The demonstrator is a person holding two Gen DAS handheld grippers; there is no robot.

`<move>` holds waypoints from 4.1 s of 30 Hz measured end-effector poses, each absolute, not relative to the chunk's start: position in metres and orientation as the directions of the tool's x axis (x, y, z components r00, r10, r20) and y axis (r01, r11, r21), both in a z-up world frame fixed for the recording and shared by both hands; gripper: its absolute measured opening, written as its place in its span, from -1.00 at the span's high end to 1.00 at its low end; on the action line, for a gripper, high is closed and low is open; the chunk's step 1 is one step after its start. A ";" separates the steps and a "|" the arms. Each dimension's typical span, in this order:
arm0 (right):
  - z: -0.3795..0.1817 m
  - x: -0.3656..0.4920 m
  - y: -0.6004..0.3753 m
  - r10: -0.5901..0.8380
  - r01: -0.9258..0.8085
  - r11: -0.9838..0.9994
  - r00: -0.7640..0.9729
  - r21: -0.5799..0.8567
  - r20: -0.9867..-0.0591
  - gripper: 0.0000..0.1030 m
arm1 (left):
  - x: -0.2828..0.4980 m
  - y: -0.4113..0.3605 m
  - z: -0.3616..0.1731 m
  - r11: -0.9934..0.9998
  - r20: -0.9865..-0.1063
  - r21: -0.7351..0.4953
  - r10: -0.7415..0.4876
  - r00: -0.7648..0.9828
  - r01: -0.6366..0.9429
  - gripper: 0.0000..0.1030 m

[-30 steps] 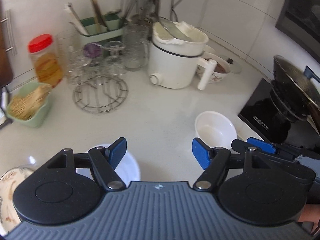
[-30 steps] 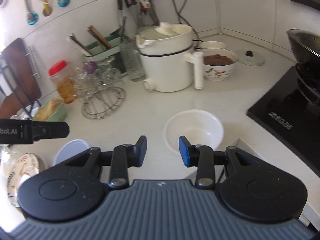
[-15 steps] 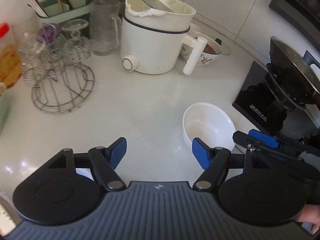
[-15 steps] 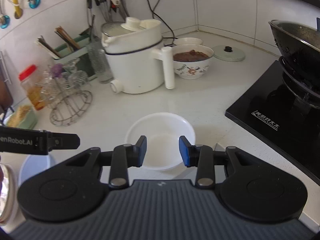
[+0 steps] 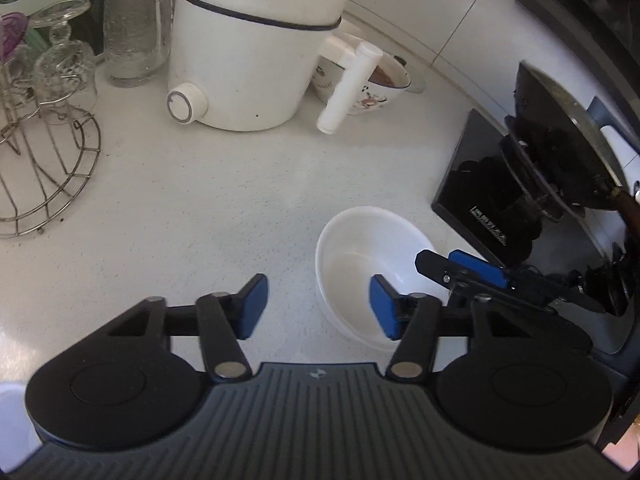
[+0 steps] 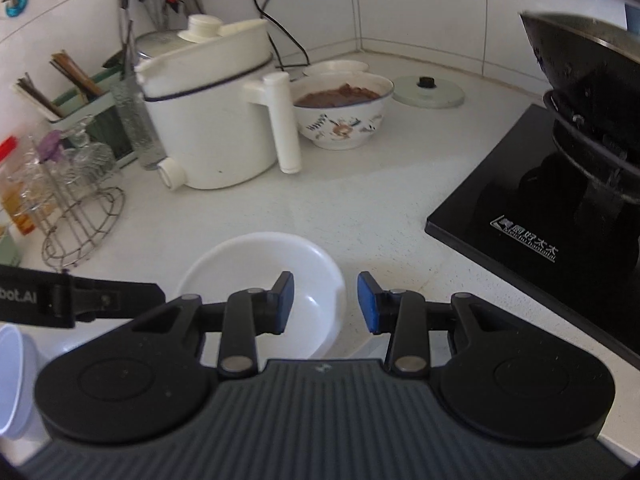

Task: Organize plates and bowls
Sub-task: 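Move the left tool to the rim of the wide white bowl, then close the left tool on the rim of the wide white bowl, then lower the wide white bowl into the nested white bowls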

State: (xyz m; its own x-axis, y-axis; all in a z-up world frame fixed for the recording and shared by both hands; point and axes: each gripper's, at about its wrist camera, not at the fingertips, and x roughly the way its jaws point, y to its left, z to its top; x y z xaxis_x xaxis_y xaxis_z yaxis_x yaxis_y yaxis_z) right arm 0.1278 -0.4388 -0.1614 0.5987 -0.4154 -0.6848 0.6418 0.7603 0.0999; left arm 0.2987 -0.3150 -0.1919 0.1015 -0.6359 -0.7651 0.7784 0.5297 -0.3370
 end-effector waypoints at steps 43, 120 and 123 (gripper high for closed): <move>-0.115 0.135 -0.417 -0.244 0.555 0.779 0.698 0.293 -0.673 0.77 | 0.328 -0.254 -0.132 0.628 -0.713 -0.494 -0.688 0.133 0.602 0.82; -0.162 0.221 -0.315 0.281 0.139 0.901 0.538 0.412 -0.795 0.18 | 0.314 -0.061 -0.187 0.872 -0.816 -0.439 -0.488 0.311 0.216 0.25; -0.167 0.225 -0.313 0.301 0.137 0.894 0.520 0.426 -0.799 0.23 | 0.316 -0.066 -0.190 0.880 -0.827 -0.421 -0.472 0.306 0.219 0.25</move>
State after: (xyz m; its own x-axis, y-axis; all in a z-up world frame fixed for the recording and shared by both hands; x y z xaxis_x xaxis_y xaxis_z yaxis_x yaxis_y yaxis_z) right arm 0.2245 -0.3131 -0.1670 0.5199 0.3012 -0.7994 0.1373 0.8941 0.4262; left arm 0.3163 -0.0656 -0.1903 0.3061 -0.4719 -0.8268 0.2186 0.8801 -0.4214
